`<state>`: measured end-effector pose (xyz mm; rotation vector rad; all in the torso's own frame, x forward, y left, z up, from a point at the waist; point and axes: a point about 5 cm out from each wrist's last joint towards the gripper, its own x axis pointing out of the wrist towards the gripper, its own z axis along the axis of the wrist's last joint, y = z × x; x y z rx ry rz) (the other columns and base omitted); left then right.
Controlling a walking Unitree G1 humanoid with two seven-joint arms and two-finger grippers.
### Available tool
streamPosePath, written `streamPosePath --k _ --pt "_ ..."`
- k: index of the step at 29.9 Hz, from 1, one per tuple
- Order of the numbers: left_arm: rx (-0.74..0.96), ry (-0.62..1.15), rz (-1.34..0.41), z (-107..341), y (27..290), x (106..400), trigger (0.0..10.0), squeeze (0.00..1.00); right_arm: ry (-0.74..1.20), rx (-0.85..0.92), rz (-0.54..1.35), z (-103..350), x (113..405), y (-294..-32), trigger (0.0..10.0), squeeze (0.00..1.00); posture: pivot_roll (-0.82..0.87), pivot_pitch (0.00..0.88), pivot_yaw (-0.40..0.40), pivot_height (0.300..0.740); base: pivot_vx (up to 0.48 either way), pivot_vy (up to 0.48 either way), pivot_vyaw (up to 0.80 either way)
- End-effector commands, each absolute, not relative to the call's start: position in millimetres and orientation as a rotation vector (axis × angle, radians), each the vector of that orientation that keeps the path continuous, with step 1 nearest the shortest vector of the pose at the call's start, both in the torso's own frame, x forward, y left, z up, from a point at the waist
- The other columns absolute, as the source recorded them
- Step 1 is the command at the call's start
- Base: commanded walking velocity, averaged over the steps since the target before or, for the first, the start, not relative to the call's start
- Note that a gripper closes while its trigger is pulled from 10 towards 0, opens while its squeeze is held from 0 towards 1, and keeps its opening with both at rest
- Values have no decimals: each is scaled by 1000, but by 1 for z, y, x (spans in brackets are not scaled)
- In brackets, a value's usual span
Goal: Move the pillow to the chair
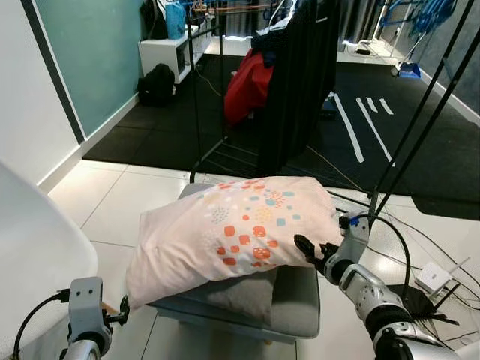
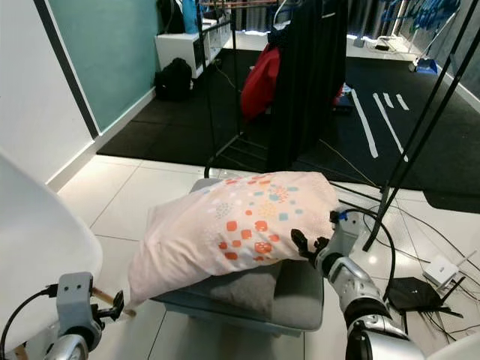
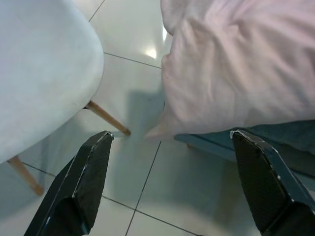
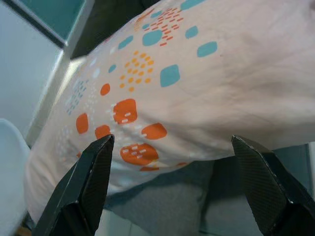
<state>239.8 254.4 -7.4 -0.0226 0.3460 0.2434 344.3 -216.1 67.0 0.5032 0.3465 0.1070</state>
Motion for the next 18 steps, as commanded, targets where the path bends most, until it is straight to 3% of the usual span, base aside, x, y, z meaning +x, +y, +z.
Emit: streamPosePath --k 1,14,18 --pt "-17 371 236 -13 254 234 10000 0 359 567 71 63 342 -219 10000 0 -115 85 -20 620 0 0 0" --pt "-9 345 227 -10 254 234 10000 0 294 785 -58 69 343 -236 10000 0 -101 97 -16 575 0 0 0" --pt "-5 328 227 -8 256 233 10000 0 234 854 26 78 349 -228 10000 0 -84 112 -3 555 0 0 0"
